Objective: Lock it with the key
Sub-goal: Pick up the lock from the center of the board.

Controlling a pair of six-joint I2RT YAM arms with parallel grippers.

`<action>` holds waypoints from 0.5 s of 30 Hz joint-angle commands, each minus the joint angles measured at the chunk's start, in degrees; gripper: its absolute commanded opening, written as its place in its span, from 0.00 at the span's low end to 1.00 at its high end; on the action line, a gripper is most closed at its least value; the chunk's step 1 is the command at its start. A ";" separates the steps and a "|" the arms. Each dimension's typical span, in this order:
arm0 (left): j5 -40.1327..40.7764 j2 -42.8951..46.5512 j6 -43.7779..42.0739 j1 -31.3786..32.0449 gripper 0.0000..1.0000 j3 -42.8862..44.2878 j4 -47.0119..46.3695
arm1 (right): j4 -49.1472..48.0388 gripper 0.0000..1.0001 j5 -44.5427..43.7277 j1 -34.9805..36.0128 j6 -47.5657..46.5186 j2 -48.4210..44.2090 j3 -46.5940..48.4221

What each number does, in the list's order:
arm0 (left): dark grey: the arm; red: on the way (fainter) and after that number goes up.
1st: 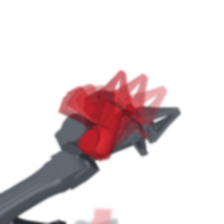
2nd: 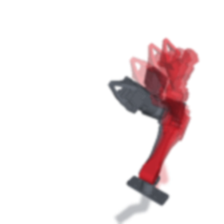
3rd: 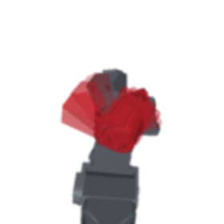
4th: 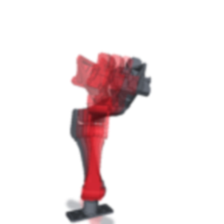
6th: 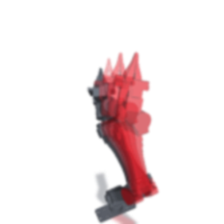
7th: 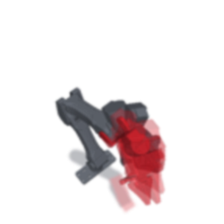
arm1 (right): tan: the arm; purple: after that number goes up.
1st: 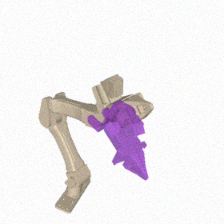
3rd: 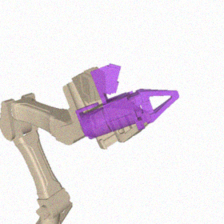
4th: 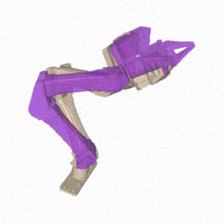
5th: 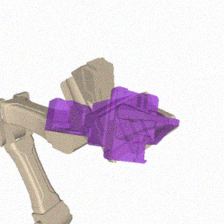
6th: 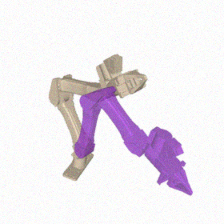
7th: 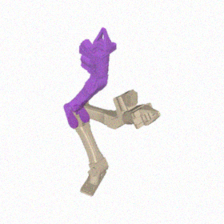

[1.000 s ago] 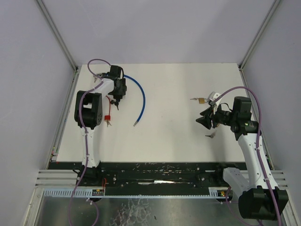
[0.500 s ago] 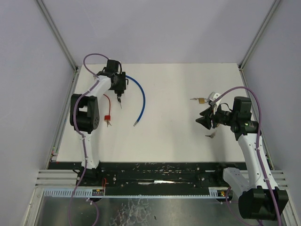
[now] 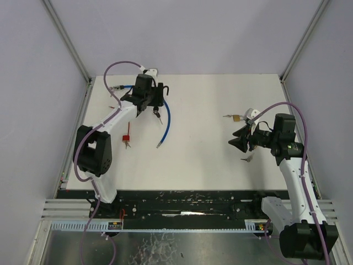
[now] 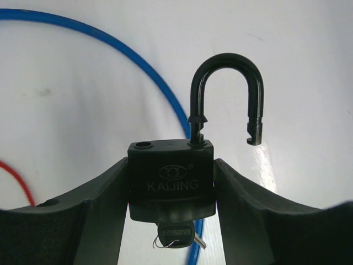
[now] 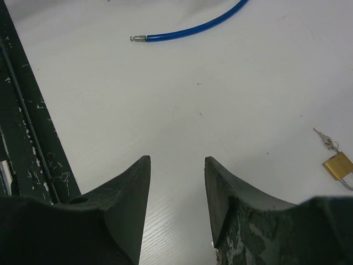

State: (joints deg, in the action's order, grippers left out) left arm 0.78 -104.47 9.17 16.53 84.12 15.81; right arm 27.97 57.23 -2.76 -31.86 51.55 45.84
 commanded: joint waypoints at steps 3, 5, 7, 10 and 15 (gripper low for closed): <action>2.57 13.45 0.40 8.31 0.00 -15.98 -29.51 | -0.64 0.51 4.31 -0.14 1.48 -1.31 1.01; 2.87 17.06 -1.52 11.65 0.00 -22.57 -38.33 | -0.57 0.51 4.89 -0.14 1.44 -1.38 1.08; 1.72 19.66 -3.68 14.81 0.00 -28.00 -45.71 | -0.54 0.51 5.67 -0.14 1.46 -1.47 1.09; -0.73 22.04 -6.08 18.03 0.00 -34.96 -55.76 | -0.90 0.51 6.65 -0.14 1.41 -1.86 0.73; -3.58 22.98 -12.23 22.11 0.00 -44.78 -71.01 | -2.48 0.51 7.55 -0.14 2.14 -2.46 -0.36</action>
State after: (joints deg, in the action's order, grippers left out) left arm -1.02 -83.55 3.75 36.53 44.25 -29.89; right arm 27.73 61.30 -2.76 -30.83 50.11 45.80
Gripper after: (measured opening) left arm 0.554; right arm 0.510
